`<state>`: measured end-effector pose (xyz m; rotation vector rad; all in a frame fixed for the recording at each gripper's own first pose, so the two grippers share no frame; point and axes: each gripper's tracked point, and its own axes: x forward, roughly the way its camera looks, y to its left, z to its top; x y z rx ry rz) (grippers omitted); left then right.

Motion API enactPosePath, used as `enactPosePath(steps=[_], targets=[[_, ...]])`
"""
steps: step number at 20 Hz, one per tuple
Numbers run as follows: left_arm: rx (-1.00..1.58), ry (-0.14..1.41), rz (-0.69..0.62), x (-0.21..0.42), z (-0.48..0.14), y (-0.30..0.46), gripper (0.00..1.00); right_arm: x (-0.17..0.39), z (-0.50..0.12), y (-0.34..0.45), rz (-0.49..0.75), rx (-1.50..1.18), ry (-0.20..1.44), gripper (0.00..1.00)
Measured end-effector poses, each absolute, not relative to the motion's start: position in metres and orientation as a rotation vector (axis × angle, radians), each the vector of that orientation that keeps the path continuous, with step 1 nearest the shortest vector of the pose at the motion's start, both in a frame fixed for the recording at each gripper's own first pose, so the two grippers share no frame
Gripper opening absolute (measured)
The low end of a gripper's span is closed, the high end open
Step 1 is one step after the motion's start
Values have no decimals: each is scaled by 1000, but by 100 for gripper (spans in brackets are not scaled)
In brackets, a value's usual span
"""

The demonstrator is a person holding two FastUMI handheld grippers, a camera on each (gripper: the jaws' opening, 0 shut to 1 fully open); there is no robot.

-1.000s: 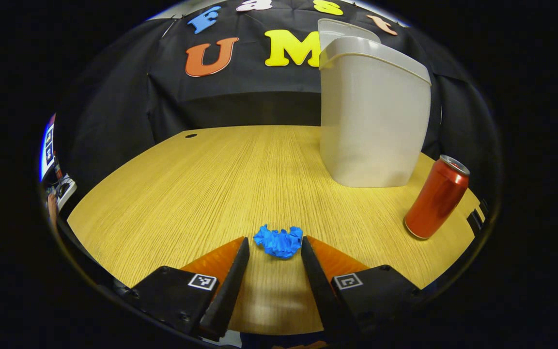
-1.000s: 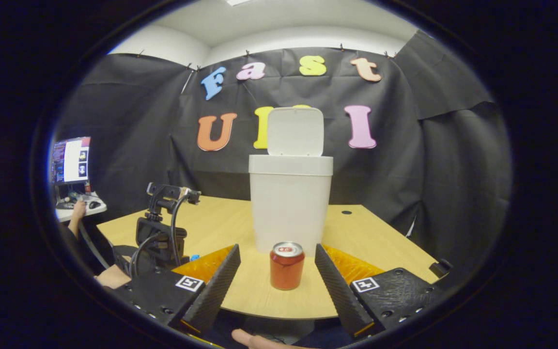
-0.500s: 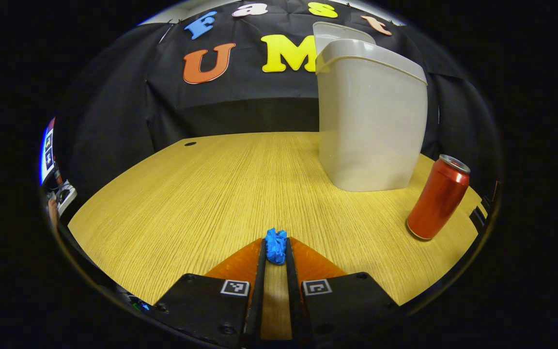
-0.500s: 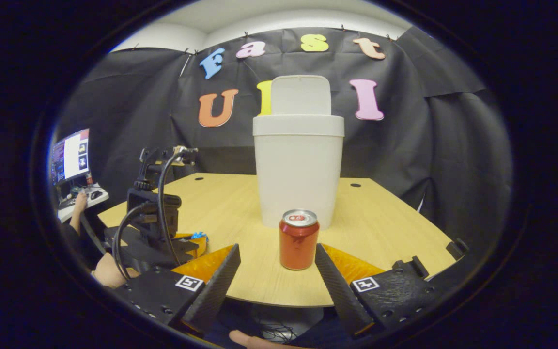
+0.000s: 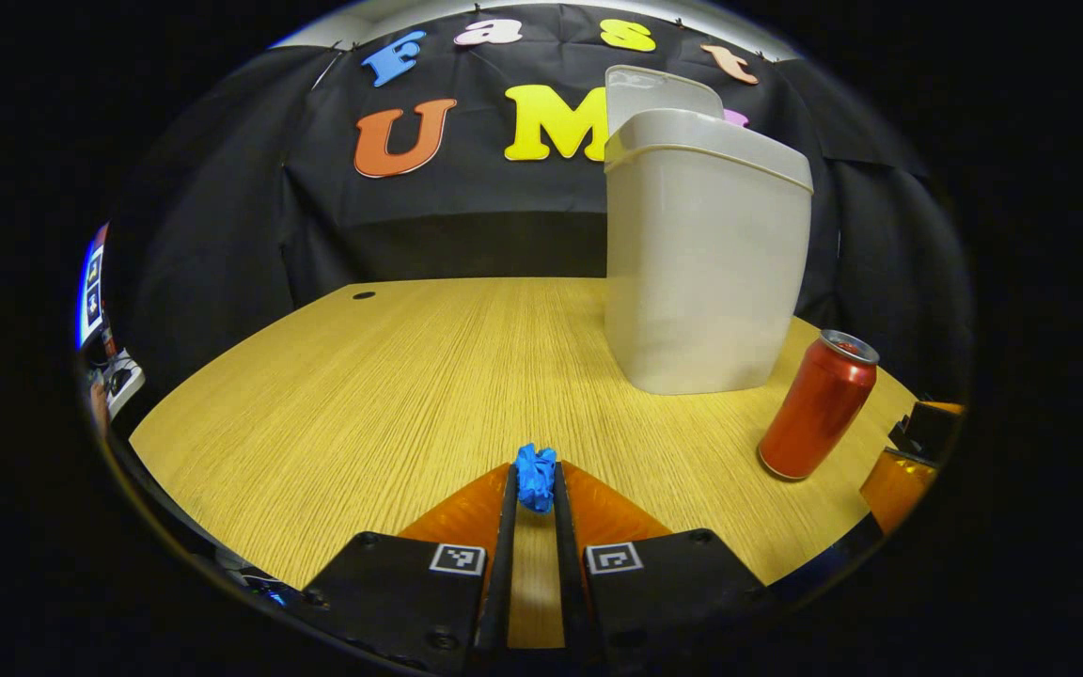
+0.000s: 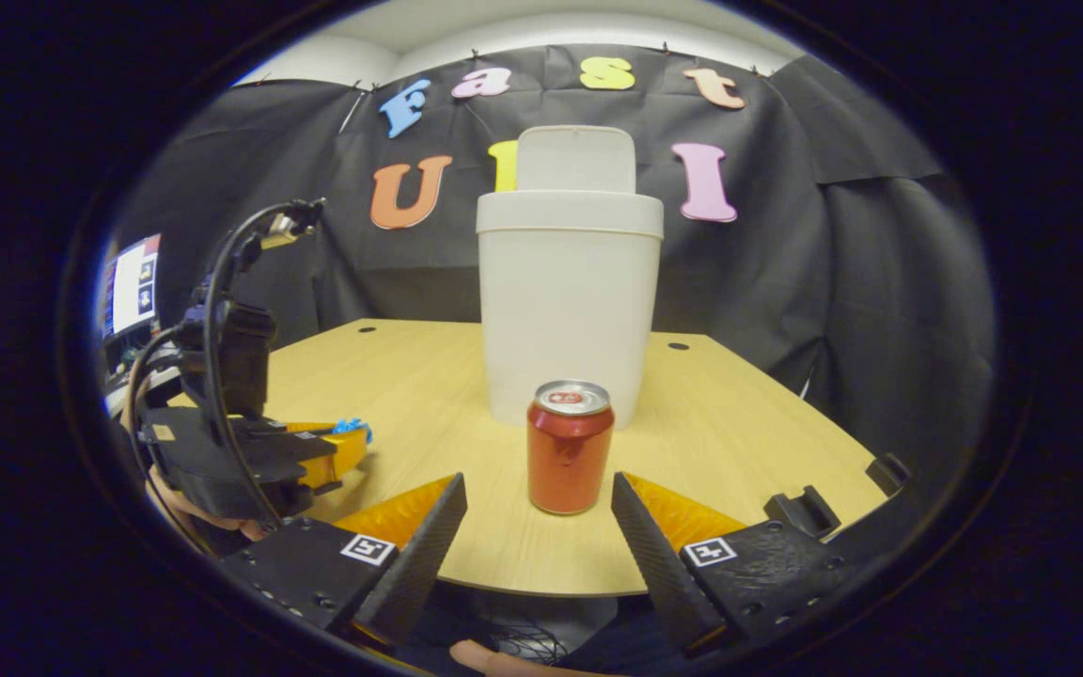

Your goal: Press the lid of the desktop garbage bin to open it, pick up the crumpled paper on the desktop and throw it into the bin, then pick up the pop can on the desktop and drop it into the bin, and finally close the garbage bin lid.

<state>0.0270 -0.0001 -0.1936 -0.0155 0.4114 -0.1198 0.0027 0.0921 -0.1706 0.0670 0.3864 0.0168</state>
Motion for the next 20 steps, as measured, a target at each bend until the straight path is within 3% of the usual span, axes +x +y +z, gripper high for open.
enactPosePath(steps=[15,17,20], targets=[[-13,392,-140,15,-176,-11,25,76,-194,76,-59,43,369,96],[-16,391,-147,15,-174,-14,25,79,-198,75,-61,47,372,95],[-16,380,-148,15,-169,-18,25,81,-203,80,-44,47,381,83]])
